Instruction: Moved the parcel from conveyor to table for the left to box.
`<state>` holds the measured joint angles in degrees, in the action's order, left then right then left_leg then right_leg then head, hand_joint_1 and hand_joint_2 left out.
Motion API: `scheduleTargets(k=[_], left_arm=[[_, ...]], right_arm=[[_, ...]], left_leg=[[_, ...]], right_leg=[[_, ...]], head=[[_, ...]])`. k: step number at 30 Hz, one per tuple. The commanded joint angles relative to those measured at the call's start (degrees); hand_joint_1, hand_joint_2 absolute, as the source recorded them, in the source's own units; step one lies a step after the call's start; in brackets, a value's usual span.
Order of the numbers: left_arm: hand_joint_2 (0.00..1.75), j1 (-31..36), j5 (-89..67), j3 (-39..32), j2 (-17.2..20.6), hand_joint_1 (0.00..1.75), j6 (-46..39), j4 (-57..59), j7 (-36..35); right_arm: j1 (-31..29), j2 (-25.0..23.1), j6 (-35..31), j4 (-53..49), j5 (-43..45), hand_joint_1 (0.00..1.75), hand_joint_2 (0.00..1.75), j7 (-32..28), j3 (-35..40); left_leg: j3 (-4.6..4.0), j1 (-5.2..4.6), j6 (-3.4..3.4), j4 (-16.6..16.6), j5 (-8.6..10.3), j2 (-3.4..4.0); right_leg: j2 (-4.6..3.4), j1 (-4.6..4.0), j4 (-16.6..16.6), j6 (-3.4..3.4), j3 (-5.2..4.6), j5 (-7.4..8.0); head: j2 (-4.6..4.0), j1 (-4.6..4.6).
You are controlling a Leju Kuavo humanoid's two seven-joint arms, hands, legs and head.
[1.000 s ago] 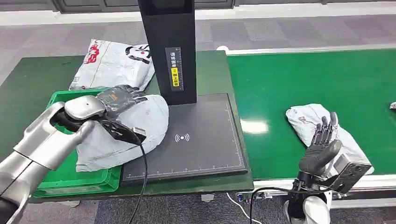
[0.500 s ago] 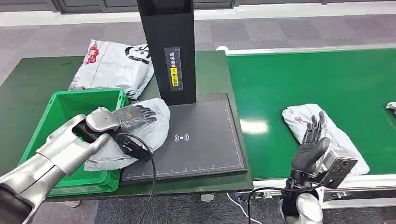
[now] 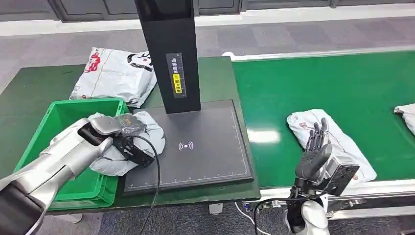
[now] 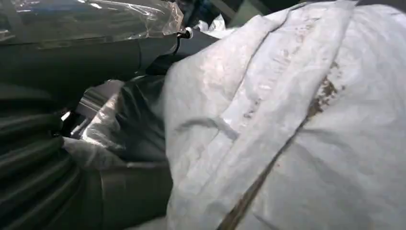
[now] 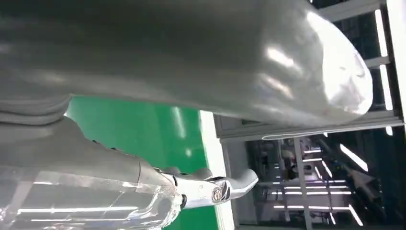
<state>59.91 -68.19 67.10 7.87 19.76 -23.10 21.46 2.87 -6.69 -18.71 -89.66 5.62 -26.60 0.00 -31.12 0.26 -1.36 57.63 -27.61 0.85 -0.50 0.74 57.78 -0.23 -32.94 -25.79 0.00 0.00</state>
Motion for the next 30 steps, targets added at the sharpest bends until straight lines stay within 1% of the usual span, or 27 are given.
scheduleTargets(k=[1,2,3,5,6,9,10,11,12,14,15,16,18,19,20,23,26,27,30], left_arm=[[1.75,-0.82,0.60,5.16,-1.18,1.75,2.71,4.25,0.53],[1.75,-0.76,0.63,5.21,-1.06,1.75,2.75,4.15,0.63],[1.75,-0.60,0.96,4.95,-1.07,1.75,2.66,4.16,0.29],[1.75,0.43,1.54,4.39,-1.06,1.75,2.22,3.71,0.02],[1.75,1.25,1.95,4.12,-1.08,1.75,1.96,3.78,-0.01],[1.75,5.69,6.00,0.08,0.76,1.75,0.62,-0.42,0.47],[1.75,7.17,6.44,0.21,1.76,1.75,2.88,-2.50,1.00],[1.75,7.43,6.52,0.22,2.01,1.75,3.37,-3.02,1.12],[1.75,7.47,6.55,0.22,2.15,1.75,3.55,-3.28,1.16],[1.75,6.85,6.54,0.33,2.20,1.75,3.39,-3.35,1.15],[1.75,6.63,6.54,0.30,2.30,1.75,3.11,-3.54,0.80],[1.75,7.03,8.08,-1.34,3.26,1.75,1.00,-5.15,-0.23],[1.75,9.86,11.08,-3.71,8.56,1.75,1.83,-14.05,-1.49],[1.75,11.17,12.47,-4.85,11.81,1.75,4.12,-20.20,-2.69],[1.75,12.71,15.42,-6.41,15.94,1.75,7.86,-28.55,-4.16],[1.75,15.49,21.08,-10.69,21.00,1.75,13.12,-39.95,-6.25],[1.75,15.77,24.10,-13.72,23.48,1.75,13.71,-45.69,-8.14],[1.75,15.69,24.45,-14.28,23.77,1.75,13.52,-46.28,-8.54],[1.75,16.13,23.59,-15.78,23.68,1.75,11.96,-47.35,-10.62]], right_arm=[[-1.59,2.31,-0.14,4.69,0.50,0.00,0.00,-0.02,2.60],[-1.39,2.32,-0.16,4.38,0.47,0.00,0.00,-0.02,2.61],[-1.13,2.30,-0.22,3.96,0.47,0.00,0.00,-0.02,2.53],[-0.60,2.37,-0.34,3.49,0.53,0.00,0.00,-0.03,2.27],[-0.19,2.44,-0.42,3.16,0.56,0.00,0.00,-0.06,2.05],[1.91,2.95,-0.40,1.36,1.03,0.00,0.00,-0.38,1.14],[2.43,3.08,-0.13,0.98,1.21,0.00,0.00,-0.53,0.86],[2.49,3.05,-0.08,0.91,1.23,0.00,0.00,-0.55,0.79],[2.50,3.02,-0.06,0.90,1.24,0.00,0.00,-0.56,0.76],[2.37,2.93,-0.07,0.91,1.24,0.00,0.00,-0.56,0.80],[2.23,2.87,-0.12,1.10,1.24,0.00,0.00,-0.56,0.79],[2.68,2.98,-0.21,0.77,1.18,0.00,0.00,-0.63,0.72],[4.78,3.36,0.38,-1.19,1.58,0.00,0.00,-1.10,0.28],[5.61,3.61,0.79,-2.04,1.86,0.00,0.00,-1.19,0.09],[6.28,3.64,1.20,-2.95,2.19,0.00,0.00,-1.20,-0.33],[7.15,2.84,1.52,-4.91,2.15,0.00,0.00,-0.86,-1.32],[8.46,1.35,1.69,-7.66,1.45,0.00,0.00,-0.14,-2.52],[8.72,1.10,1.79,-8.16,1.24,0.00,0.00,0.00,-2.74],[9.10,0.13,2.26,-9.67,0.80,0.00,0.00,0.59,-3.89]], left_leg=[[-0.21,0.04,0.01,-0.17,0.22,-0.06],[-0.29,0.06,0.00,-0.30,0.32,-0.08],[-0.16,0.07,-0.04,-0.20,0.21,-0.04],[-0.33,0.12,-0.02,-0.41,0.37,-0.09],[-0.06,0.07,-0.06,-0.19,0.13,-0.06],[-0.24,0.11,-0.06,-0.16,0.17,-0.15],[-0.36,0.16,-0.05,-0.15,0.21,-0.22],[-0.11,0.16,-0.11,-0.08,0.22,-0.23],[0.11,0.15,-0.18,-0.05,0.20,-0.15],[-0.16,0.15,-0.12,-0.06,0.29,-0.24],[-0.10,0.14,-0.13,-0.10,0.26,-0.14],[-0.20,0.15,-0.12,-0.14,0.33,-0.26],[-0.26,0.14,-0.20,-0.04,0.28,-0.21],[-0.43,0.20,-0.20,0.05,0.25,-0.14],[-0.52,0.20,-0.20,0.09,0.26,-0.22],[-0.92,0.27,-0.26,0.35,0.22,-0.15],[-1.01,0.29,-0.29,0.20,0.28,-0.07],[-1.11,0.31,-0.28,0.22,0.27,-0.18],[-1.00,0.25,-0.30,0.03,0.36,-0.13]], right_leg=[[0.05,-0.04,-0.13,-0.04,-0.21,0.16],[0.06,-0.06,-0.27,-0.06,-0.28,0.27],[0.02,-0.08,-0.13,-0.07,-0.19,0.14],[0.06,-0.13,-0.36,-0.09,-0.33,0.30],[0.04,-0.07,-0.03,-0.13,-0.14,0.00],[0.13,-0.12,-0.03,-0.14,-0.28,0.02],[0.18,-0.18,-0.07,-0.15,-0.38,0.08],[0.20,-0.19,0.01,-0.16,-0.53,0.05],[0.12,-0.19,0.08,-0.25,-0.46,0.05],[0.21,-0.18,0.06,-0.24,-0.68,0.11],[0.11,-0.17,0.04,-0.25,-0.65,0.12],[0.23,-0.19,-0.04,-0.26,-0.71,0.16],[0.19,-0.17,0.10,-0.26,-0.82,0.10],[0.11,-0.24,0.13,-0.28,-0.99,0.12],[0.19,-0.24,0.18,-0.28,-1.05,0.10],[0.11,-0.31,0.41,-0.32,-1.46,0.05],[0.05,-0.35,0.28,-0.36,-1.63,0.13],[0.15,-0.36,0.30,-0.36,-1.70,0.09],[0.11,-0.30,0.18,-0.38,-1.59,0.16]], head=[[0.00,0.00],[0.00,0.02],[0.00,0.00],[0.00,0.02],[0.00,0.02],[0.00,0.02],[0.00,0.02],[0.00,0.02],[0.00,0.02],[0.00,0.02],[0.00,0.02],[0.00,0.02],[0.00,0.02],[0.00,0.02],[0.00,0.02],[0.00,0.02],[0.00,0.00],[0.00,0.00],[0.00,0.02]])
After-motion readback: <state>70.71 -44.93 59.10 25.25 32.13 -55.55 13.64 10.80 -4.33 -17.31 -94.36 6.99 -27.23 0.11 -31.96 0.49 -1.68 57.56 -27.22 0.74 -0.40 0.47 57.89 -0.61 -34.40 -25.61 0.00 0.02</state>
